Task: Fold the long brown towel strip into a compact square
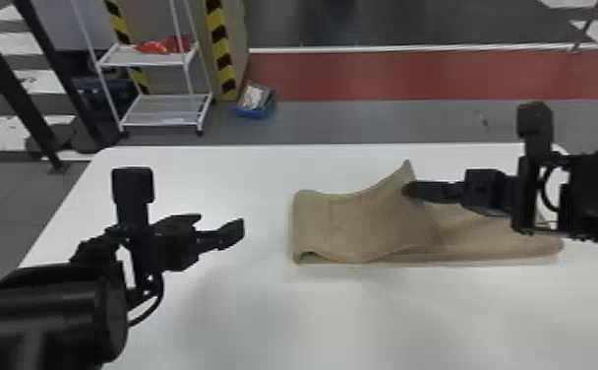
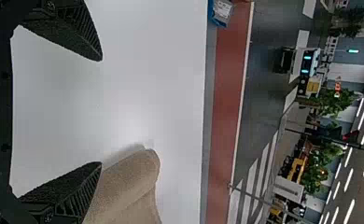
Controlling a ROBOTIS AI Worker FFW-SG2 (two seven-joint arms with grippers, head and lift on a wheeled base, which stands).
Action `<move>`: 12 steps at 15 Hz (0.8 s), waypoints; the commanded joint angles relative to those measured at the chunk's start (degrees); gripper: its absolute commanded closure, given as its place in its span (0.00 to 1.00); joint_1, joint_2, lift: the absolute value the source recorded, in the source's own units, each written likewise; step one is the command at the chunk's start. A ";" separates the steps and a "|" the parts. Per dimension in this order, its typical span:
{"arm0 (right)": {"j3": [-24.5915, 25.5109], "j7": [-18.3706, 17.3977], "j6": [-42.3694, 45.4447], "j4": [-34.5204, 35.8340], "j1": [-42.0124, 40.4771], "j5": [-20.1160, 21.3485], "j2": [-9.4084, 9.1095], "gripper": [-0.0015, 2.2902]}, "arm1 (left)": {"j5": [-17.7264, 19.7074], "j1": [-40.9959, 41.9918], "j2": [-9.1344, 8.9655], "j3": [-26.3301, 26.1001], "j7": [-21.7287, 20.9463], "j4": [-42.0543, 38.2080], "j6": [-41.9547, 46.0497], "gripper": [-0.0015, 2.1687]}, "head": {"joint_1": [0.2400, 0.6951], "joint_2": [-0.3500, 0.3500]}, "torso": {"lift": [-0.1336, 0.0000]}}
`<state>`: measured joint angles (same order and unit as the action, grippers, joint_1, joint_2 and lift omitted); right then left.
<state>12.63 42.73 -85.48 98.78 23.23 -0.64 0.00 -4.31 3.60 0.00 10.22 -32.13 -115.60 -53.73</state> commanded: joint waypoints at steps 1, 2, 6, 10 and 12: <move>5.56 0.51 -4.13 3.88 -0.11 -2.26 -0.05 0.49 | 0.00 0.10 -0.15 0.24 0.13 -0.07 -0.02 0.04 | 1.00 0.60 | 0.07; 6.62 0.60 -4.31 3.97 -0.73 -3.13 -0.05 0.49 | 0.00 0.10 -0.15 0.07 0.13 -0.07 -0.02 0.04 | 1.00 0.59 | 0.07; 8.38 0.51 1.14 0.80 -2.05 -2.78 -0.05 0.49 | -0.09 0.10 -0.15 -0.81 0.22 -0.07 0.68 0.04 | 1.00 0.54 | 0.07; 7.06 0.34 5.19 -4.47 -0.90 -0.94 0.44 0.49 | -0.18 0.80 -0.15 -0.99 0.40 -0.07 0.86 0.04 | 1.00 0.52 | 0.07; 6.79 0.51 5.54 -4.64 -0.90 -0.94 1.23 0.49 | -0.26 0.97 -0.15 -0.99 0.57 -0.07 0.86 0.04 | 1.00 0.52 | 0.07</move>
<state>19.58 43.15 -80.17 94.36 22.27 -1.74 0.62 -4.52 4.42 0.00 9.24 -31.63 -115.67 -52.89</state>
